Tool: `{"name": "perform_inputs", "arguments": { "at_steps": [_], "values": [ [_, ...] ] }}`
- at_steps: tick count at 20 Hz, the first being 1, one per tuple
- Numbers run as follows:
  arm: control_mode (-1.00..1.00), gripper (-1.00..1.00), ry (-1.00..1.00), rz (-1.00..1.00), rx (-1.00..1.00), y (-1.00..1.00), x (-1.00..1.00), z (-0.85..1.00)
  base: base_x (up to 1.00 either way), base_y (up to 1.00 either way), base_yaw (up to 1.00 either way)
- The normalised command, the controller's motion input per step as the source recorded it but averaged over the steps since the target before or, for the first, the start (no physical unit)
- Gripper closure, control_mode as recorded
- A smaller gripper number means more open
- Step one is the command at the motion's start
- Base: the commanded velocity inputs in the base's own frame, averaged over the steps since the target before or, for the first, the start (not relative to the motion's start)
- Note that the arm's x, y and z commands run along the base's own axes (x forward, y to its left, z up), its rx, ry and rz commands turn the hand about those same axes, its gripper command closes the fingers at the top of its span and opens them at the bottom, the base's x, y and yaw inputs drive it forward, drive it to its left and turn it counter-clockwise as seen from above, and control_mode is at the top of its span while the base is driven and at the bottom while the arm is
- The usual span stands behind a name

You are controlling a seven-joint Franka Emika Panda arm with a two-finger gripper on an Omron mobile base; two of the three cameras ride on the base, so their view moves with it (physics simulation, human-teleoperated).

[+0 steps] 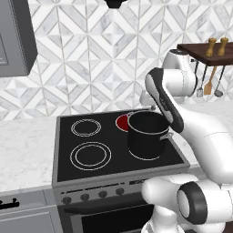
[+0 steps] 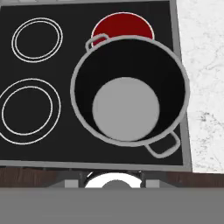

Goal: Turn off the rear right burner of the stove.

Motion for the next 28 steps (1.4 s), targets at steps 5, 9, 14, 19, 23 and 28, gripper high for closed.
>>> {"name": "perform_inputs", "arguments": {
  "at_steps": [5,9,14,19,23,28],
  "values": [
    [-1.00,-1.00,0.01,0.13,-0.15,0.58,-0.19,-0.15,0.00,0.00,0.00],
    [-1.00,-1.00,0.00,0.23,-0.30,0.96,-0.78,-0.35,0.00,0.00,0.00],
    [-1.00,-1.00,0.00,0.24,-0.31,0.86,-0.91,-0.45,0.00,0.00,0.00],
    [-1.00,-1.00,0.00,0.24,-0.31,0.81,-0.86,-0.45,0.00,0.00,0.00],
    [-1.00,-1.00,0.01,0.18,-0.24,0.40,-0.52,-0.52,0.00,0.00,0.00],
    [-1.00,-1.00,0.03,0.38,-0.35,0.21,-0.14,-0.50,0.00,0.00,0.00]
  ]
}}
